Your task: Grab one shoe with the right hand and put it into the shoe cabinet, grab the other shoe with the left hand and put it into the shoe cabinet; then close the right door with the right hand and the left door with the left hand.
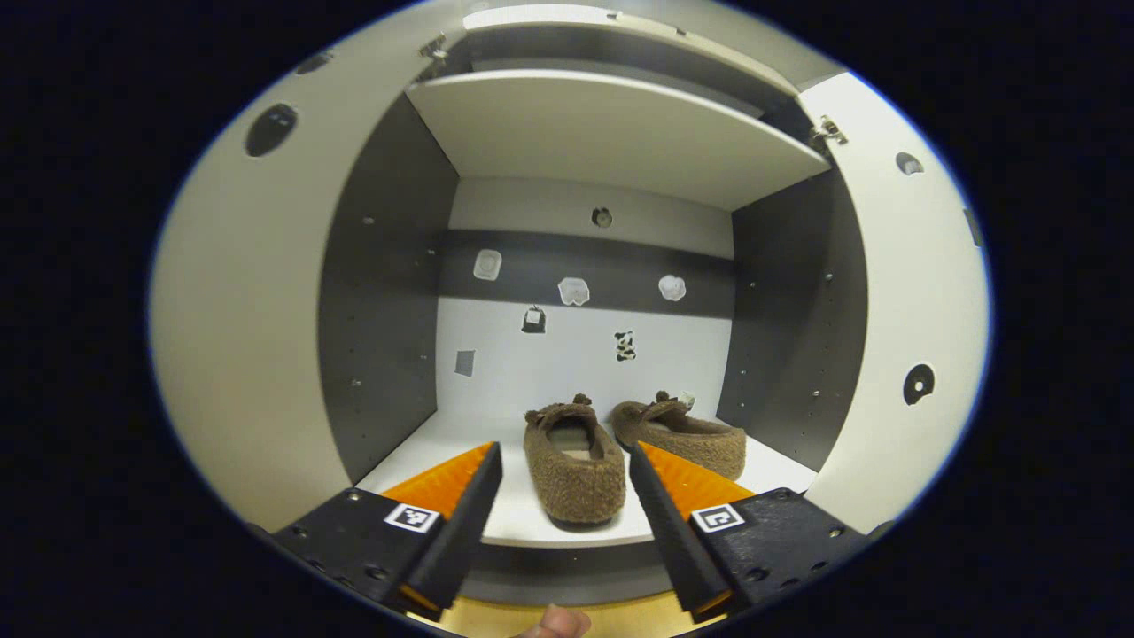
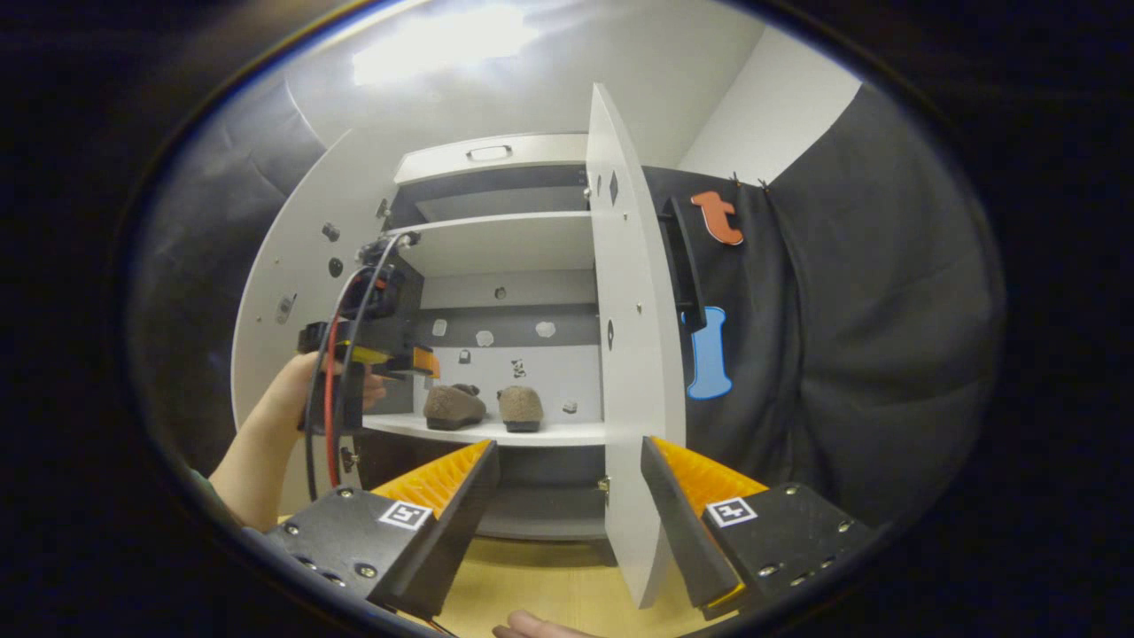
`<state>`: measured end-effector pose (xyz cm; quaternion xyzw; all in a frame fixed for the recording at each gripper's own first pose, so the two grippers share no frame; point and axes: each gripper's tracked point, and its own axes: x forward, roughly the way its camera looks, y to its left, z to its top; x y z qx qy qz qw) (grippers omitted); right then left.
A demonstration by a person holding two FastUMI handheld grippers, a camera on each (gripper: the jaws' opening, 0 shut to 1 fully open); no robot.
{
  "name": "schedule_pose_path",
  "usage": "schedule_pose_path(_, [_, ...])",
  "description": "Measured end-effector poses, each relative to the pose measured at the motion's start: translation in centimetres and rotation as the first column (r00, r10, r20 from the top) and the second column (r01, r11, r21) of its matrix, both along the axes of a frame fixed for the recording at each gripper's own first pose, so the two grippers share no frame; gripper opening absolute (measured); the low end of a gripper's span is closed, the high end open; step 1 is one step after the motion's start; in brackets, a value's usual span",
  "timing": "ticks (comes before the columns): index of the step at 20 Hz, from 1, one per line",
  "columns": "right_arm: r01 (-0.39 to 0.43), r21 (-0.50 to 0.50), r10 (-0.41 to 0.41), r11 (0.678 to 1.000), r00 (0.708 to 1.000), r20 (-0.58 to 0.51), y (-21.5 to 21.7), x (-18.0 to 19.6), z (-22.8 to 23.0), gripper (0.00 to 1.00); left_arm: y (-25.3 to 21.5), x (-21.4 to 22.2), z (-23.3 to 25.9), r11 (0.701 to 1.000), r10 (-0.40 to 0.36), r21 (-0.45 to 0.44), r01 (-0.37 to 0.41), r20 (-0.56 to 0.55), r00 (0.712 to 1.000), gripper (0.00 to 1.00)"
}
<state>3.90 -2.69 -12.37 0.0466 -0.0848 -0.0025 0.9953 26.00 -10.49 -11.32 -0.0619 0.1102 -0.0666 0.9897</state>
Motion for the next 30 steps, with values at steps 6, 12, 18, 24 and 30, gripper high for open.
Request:
schedule_pose_path(6, [-0.004, 0.0, 0.004, 1.0, 1.0, 0.016, -1.5, -1.4, 0.1, 0.96, 0.4, -7.1, 0.2, 1.0, -0.021, -0.01, 0.022, 0.079, 0.997, 0.97])
schedule_pose_path(12, [0.047, -0.06, -0.043, 0.997, 0.997, 0.066, -7.6, -3.0, 2.4, 0.96, -1.0, -11.7, 0.4, 0.992, -0.128, -0.002, 0.129, 0.099, 0.987, 0.97])
schedule_pose_path(18, [0.051, -0.124, -0.052, 0.991, 0.999, -0.01, -17.3, -1.7, 5.0, 0.96, -1.2, -13.2, 0.0, 0.983, -0.183, 0.017, 0.182, 0.086, 0.979, 0.96])
schedule_pose_path(24, [0.142, -0.086, -0.152, 0.986, 0.98, -0.125, -29.2, 1.5, 6.1, 0.96, 0.1, -13.6, 1.9, 0.985, -0.168, -0.029, 0.173, 0.12, 0.978, 0.96])
schedule_pose_path(30, [0.099, -0.038, -0.104, 0.994, 0.973, -0.204, -32.7, 4.8, 7.2, 0.97, 1.0, -14.1, 2.1, 0.986, -0.164, -0.015, 0.167, 0.129, 0.978, 0.96])
